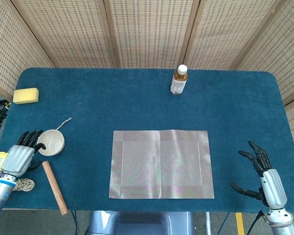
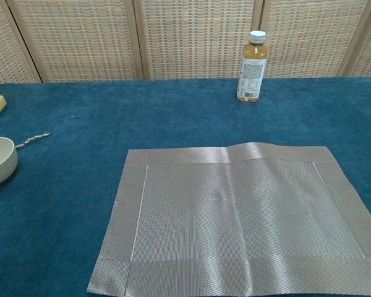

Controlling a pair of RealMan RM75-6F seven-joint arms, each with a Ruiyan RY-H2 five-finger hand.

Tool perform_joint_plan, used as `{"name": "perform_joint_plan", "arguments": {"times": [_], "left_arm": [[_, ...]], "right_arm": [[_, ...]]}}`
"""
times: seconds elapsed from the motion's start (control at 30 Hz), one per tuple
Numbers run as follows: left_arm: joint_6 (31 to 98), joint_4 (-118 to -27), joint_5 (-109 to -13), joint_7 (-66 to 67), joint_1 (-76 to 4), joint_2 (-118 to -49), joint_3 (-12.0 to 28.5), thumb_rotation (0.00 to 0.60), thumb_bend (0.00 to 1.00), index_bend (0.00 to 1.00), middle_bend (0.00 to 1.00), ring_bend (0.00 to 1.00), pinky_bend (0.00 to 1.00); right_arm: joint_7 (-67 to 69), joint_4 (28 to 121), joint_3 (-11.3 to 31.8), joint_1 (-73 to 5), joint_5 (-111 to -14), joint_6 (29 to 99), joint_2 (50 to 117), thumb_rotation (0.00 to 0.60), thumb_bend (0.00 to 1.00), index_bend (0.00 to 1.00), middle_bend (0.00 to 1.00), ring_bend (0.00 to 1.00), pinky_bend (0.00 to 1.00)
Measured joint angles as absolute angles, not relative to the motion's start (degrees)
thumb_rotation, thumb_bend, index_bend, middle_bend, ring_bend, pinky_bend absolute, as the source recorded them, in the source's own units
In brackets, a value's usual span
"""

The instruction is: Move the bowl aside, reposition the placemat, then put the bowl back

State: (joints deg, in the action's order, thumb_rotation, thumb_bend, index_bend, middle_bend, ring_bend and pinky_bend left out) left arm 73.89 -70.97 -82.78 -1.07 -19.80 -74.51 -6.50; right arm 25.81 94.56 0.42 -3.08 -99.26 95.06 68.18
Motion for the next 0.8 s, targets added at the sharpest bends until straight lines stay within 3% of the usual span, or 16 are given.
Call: {"name": "perform_joint_plan", "arguments": {"times": [0.27, 0.8], "left_arm": [[68.89, -62.87, -81.30, -4.38, -20.00, -79.26, -4.03, 0.600, 0.32, 0.47, 0.00, 0.00, 0.00], [63.97, -59.54, -81.44, -3.81, -22.06, -83.45, -2.05, 0.600, 0.37, 0.55, 0.00, 0.00, 0.00]], "right_arm": [[25.58, 94.61, 0.26, -3.11, -99.42, 95.33, 68.30, 0.600, 0.21, 0.22, 0.00, 0.00, 0.00], [25.87, 94.41, 0.16, -3.05, -99.64, 96.06, 68.29, 0.600, 0.21, 0.22, 0.00, 0.00, 0.00]]}}
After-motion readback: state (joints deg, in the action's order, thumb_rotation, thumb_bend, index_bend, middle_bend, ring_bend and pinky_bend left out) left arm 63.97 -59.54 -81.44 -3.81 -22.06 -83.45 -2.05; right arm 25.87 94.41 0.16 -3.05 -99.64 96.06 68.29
